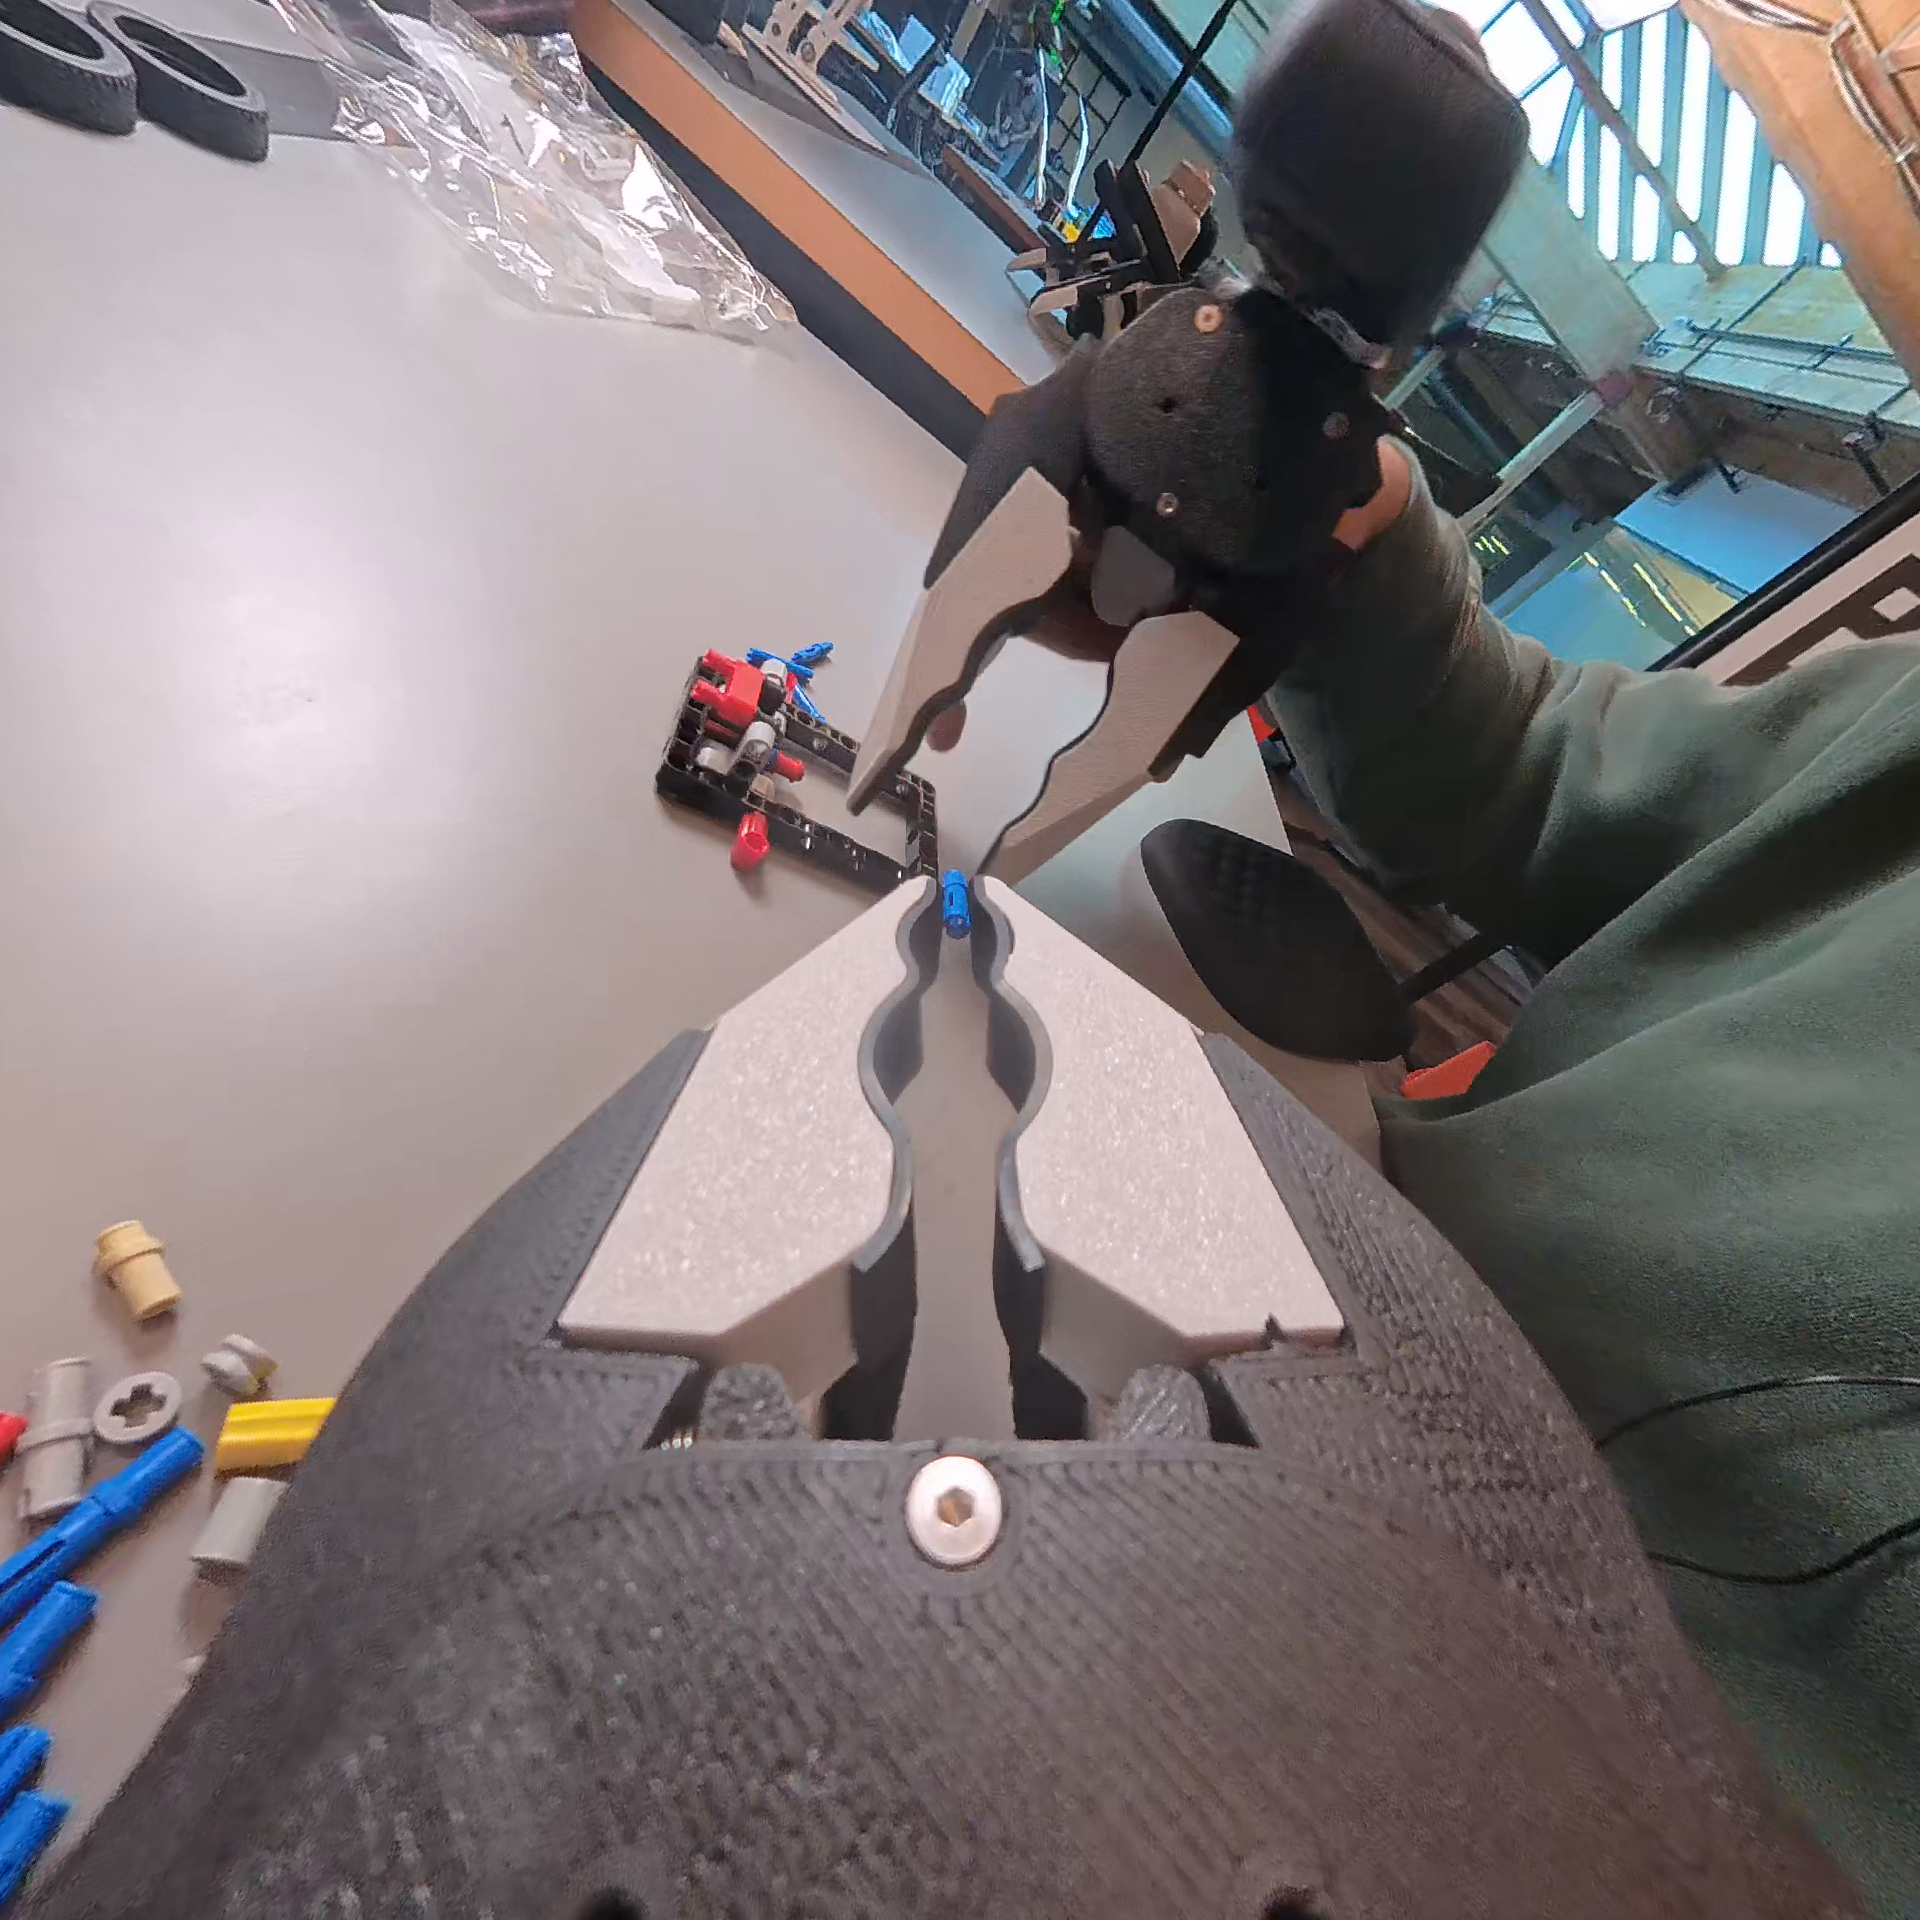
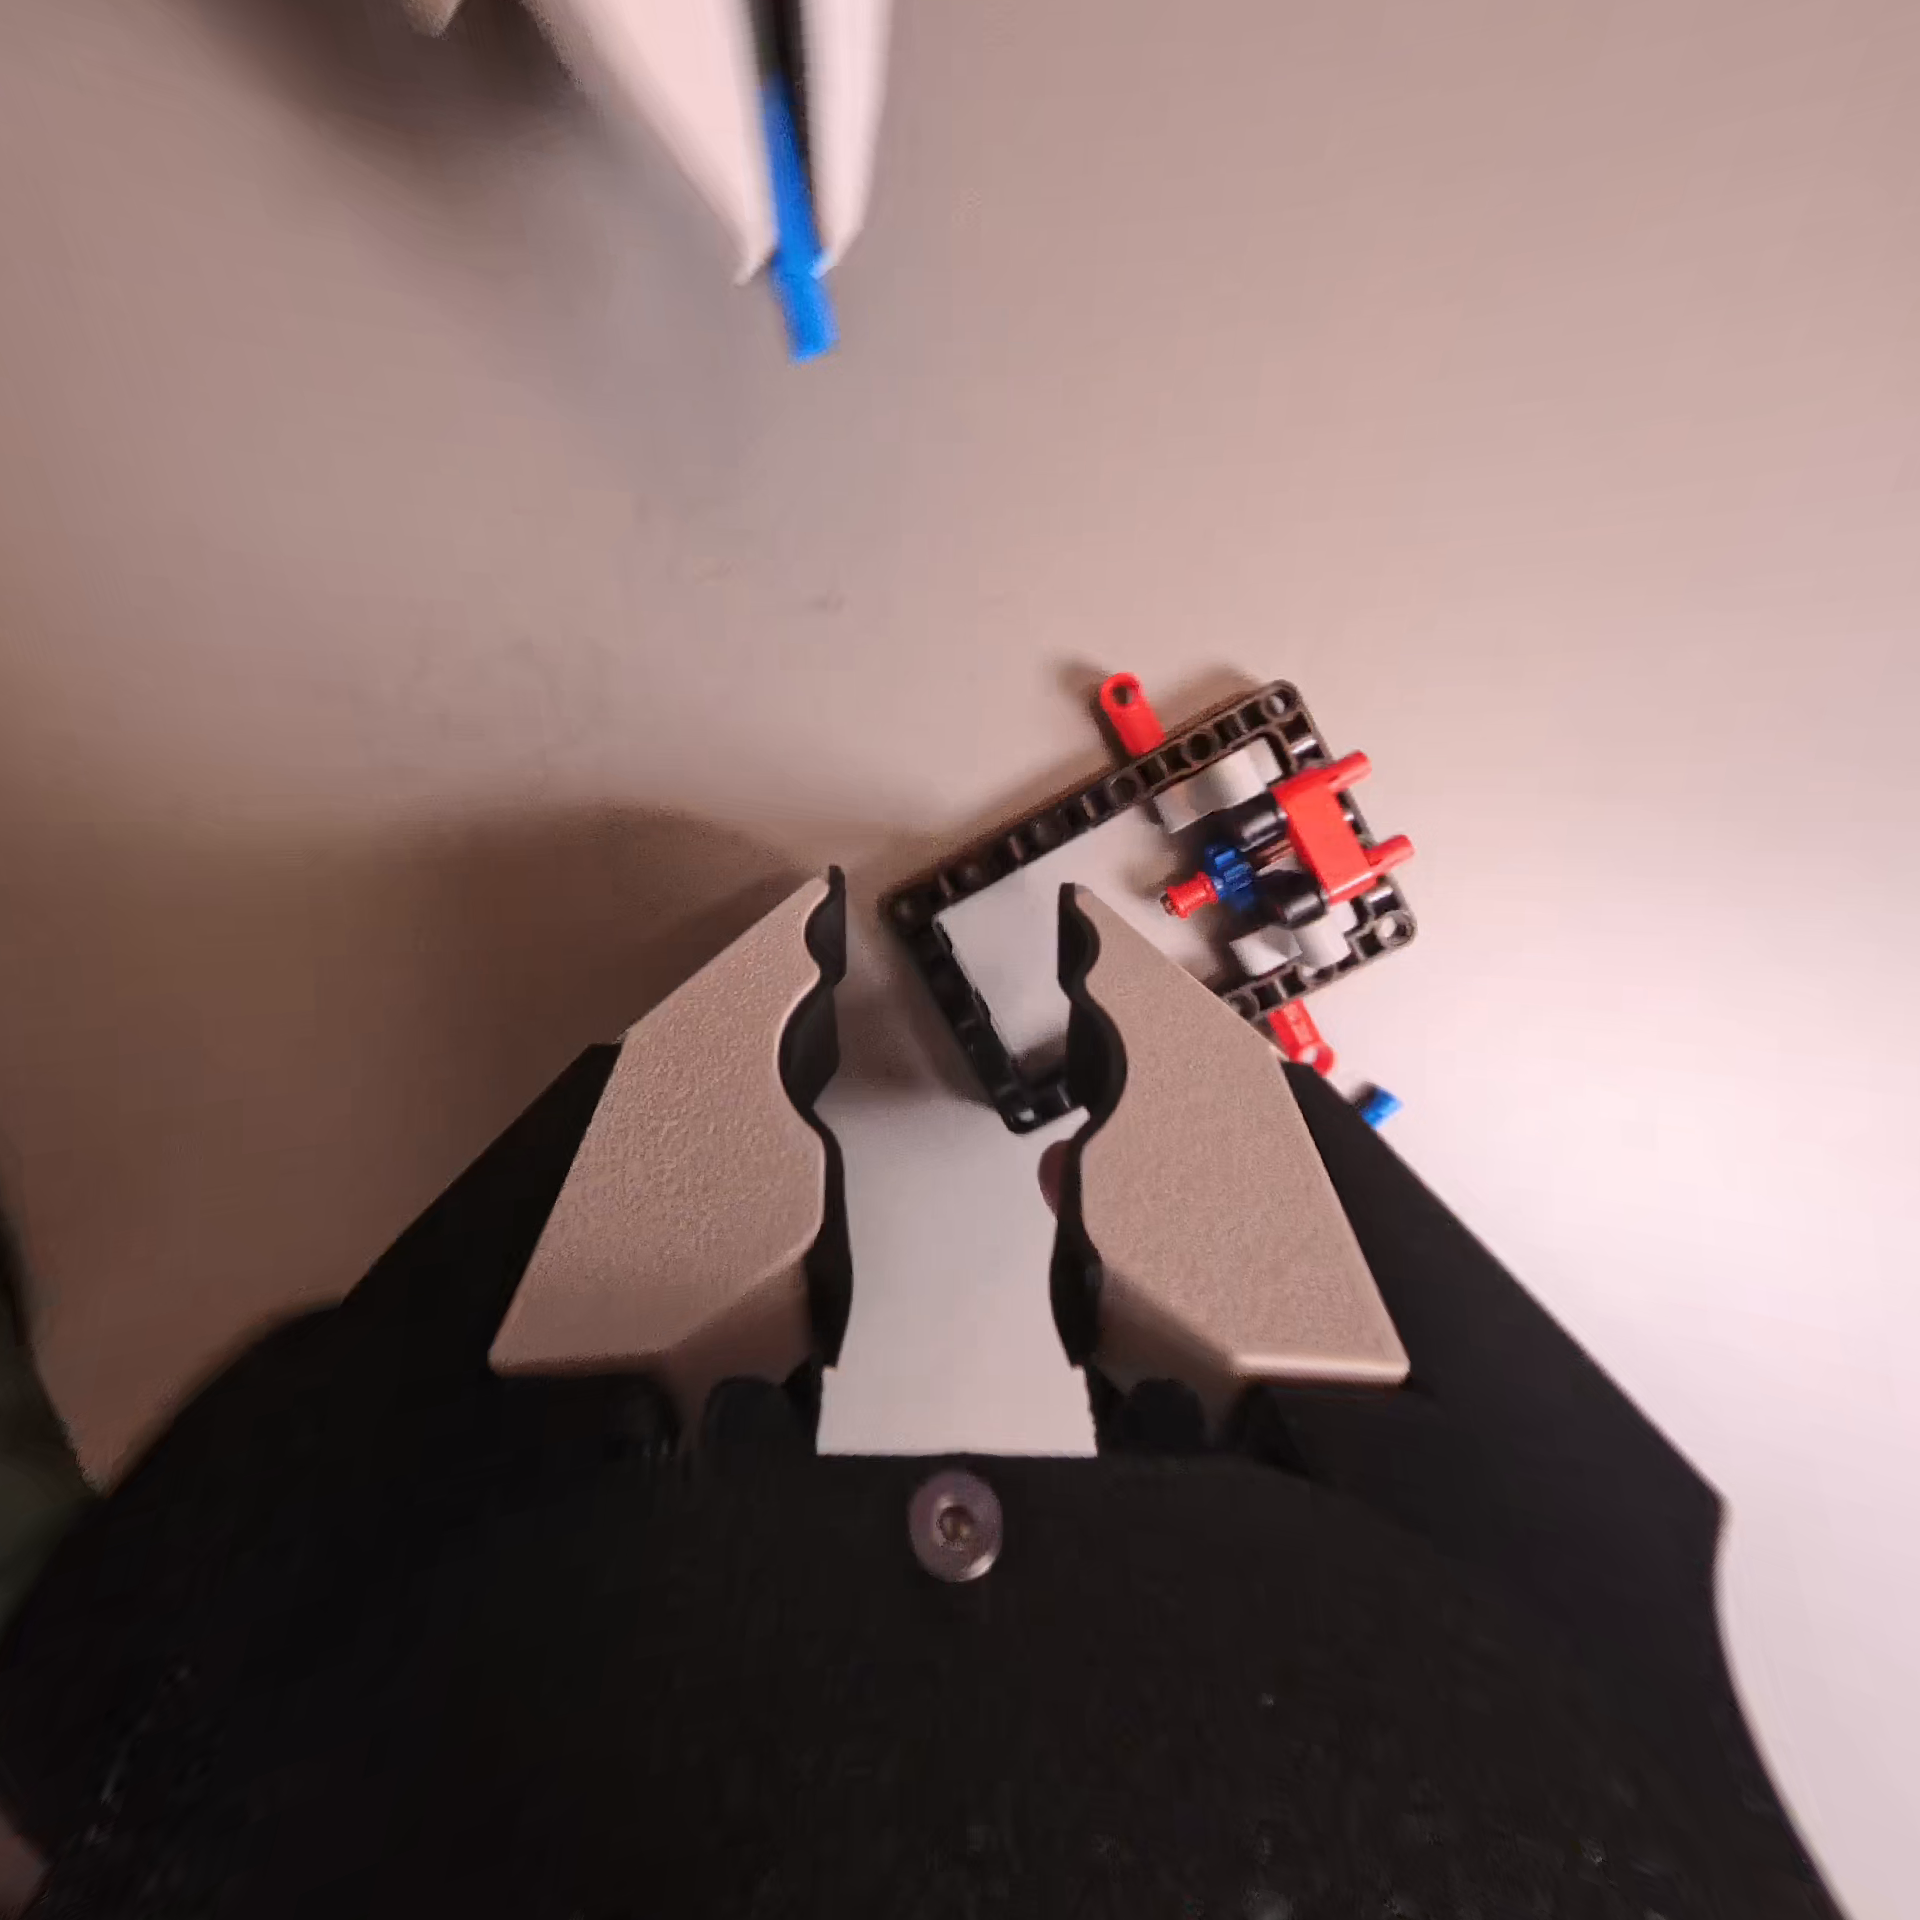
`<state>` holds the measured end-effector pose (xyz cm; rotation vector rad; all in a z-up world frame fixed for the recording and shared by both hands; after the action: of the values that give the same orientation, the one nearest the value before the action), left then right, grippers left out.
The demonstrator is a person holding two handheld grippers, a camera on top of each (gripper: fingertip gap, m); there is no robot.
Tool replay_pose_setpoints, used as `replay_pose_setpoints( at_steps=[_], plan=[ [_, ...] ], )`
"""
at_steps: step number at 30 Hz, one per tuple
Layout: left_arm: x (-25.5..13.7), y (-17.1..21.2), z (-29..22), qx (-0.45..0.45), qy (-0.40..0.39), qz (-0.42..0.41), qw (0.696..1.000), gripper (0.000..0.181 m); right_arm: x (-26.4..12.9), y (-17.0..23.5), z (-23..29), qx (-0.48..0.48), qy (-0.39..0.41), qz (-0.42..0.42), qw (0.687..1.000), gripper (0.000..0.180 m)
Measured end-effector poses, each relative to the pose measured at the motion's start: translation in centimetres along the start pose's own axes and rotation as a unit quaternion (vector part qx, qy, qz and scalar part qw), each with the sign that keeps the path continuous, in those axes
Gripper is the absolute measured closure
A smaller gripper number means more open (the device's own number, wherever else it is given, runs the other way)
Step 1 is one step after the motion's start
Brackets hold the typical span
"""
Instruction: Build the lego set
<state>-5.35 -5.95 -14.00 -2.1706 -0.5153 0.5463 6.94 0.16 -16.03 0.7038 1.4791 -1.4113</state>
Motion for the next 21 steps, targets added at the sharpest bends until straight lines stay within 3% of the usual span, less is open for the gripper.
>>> replay_pose_setpoints(
  at_steps=[3,4,5,8,11,14,17,18,21],
  plan=[
    [0.2,0.2,-0.1,-0.002,0.003,0.003,1.0,0.177,1.2,-0.3,-0.5,0.058,0.001,-0.011,0.998,0.146],
    [0.3,0.2,-0.2,0.0,0.003,0.004,1.0,0.177,1.4,-0.6,-1.0,0.055,0.021,-0.01,0.998,0.158],
    [0.3,0.2,-0.3,0.003,0.002,0.005,1.0,0.177,1.5,-0.8,-1.0,0.046,0.019,0.002,0.999,0.159],
    [0.2,0.1,-0.5,0.013,-0.001,0.007,1.0,0.177,2.2,-2.0,0.0,-0.066,0.001,0.024,0.998,0.169],
    [0.0,0.1,-0.4,0.017,-0.003,0.011,1.0,0.178,2.5,-2.5,1.7,-0.222,-0.022,0.051,0.973,0.174],
    [0.0,0.2,-0.5,0.019,-0.001,0.015,1.0,0.178,2.9,-3.2,1.6,-0.226,-0.021,0.062,0.972,0.174],
    [0.1,0.2,-0.8,0.021,0.006,0.017,1.0,0.178,2.9,-3.3,1.2,-0.213,-0.006,0.036,0.976,0.173],
    [0.0,0.1,-0.9,0.018,0.011,0.014,1.0,0.177,2.6,-3.3,1.2,-0.209,0.004,0.018,0.978,0.163],
    [-0.2,-0.3,-1.5,-0.01,0.05,-0.008,0.999,0.178,-0.1,-4.3,1.7,-0.172,0.03,-0.114,0.978,0.159]
  ],
)
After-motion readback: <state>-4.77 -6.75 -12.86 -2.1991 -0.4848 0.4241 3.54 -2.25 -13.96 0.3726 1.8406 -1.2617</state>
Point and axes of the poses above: each gripper's, where its closed fingertips meet, x out along the fingers, y out of its underside, z = x × y across the jaws, the point moved 5 cm from there along -x, back along the fingers, and after that the axes turned 2 degrees about -y, right-handed, at the moved point
